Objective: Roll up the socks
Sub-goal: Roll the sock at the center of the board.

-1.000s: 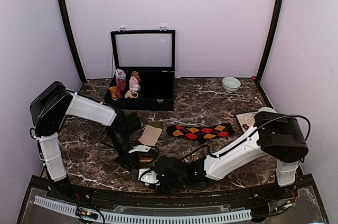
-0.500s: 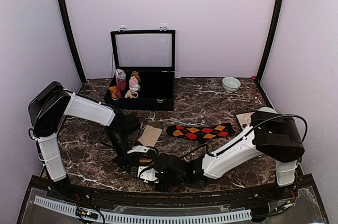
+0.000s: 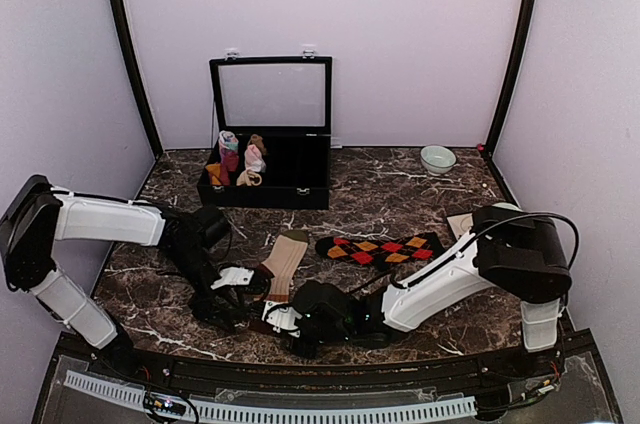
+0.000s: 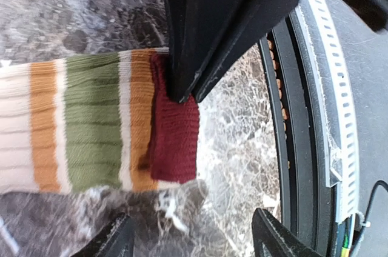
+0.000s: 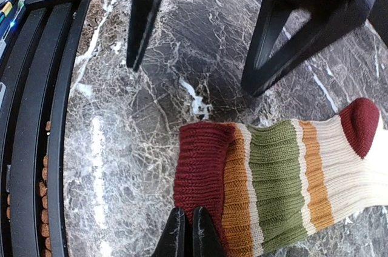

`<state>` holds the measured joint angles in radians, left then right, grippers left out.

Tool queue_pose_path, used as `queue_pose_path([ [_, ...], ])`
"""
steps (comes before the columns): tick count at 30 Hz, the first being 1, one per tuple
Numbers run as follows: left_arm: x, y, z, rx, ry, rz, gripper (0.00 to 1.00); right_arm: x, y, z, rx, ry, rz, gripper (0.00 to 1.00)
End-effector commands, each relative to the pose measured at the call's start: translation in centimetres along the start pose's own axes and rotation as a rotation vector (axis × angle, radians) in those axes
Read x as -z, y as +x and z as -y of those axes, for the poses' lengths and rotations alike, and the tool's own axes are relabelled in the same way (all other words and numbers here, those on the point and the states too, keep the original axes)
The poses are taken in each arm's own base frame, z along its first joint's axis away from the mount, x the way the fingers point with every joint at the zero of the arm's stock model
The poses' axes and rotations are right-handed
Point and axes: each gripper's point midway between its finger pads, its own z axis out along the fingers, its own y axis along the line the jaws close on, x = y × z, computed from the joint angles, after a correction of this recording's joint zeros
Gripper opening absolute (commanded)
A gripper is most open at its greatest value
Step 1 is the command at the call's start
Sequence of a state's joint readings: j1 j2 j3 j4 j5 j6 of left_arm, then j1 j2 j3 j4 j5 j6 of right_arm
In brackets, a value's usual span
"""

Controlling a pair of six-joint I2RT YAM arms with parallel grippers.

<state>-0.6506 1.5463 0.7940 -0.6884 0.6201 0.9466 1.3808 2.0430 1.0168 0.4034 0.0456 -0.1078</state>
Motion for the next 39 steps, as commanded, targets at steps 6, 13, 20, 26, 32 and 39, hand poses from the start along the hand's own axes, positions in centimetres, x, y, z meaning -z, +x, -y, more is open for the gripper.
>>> queue_pose_path([
  [6, 2.1, 0.3, 1.0, -0.144, -0.156, 0.035, 0.66, -0.6, 6.2, -1.6, -0.342, -0.221, -0.322, 0.00],
  [13, 1.9, 1.4, 1.7, -0.232, -0.170, 0.006, 0.52, -0.6, 7.5, -1.6, -0.643, -0.318, -0.356, 0.00],
  [20, 1.4, 0.9, 2.3, -0.363, -0.236, 0.051, 0.51, -1.2, 8.6, -2.4, -0.846, -0.390, -0.405, 0.00],
  [26, -0.2, -1.1, 3.3, -0.555, -0.233, -0.012, 0.50, -2.4, 9.7, -2.2, -0.960, -0.385, -0.516, 0.00],
  [32, -1.3, -1.2, 1.7, -0.605, -0.248, -0.090, 0.45, -2.0, 11.1, -2.3, -1.112, -0.404, -0.544, 0.00],
  [39, -2.1, -0.7, 0.0, -0.577, -0.267, -0.146, 0.39, -1.8, 11.9, -2.6, -1.155, -0.412, -0.578, 0.00],
])
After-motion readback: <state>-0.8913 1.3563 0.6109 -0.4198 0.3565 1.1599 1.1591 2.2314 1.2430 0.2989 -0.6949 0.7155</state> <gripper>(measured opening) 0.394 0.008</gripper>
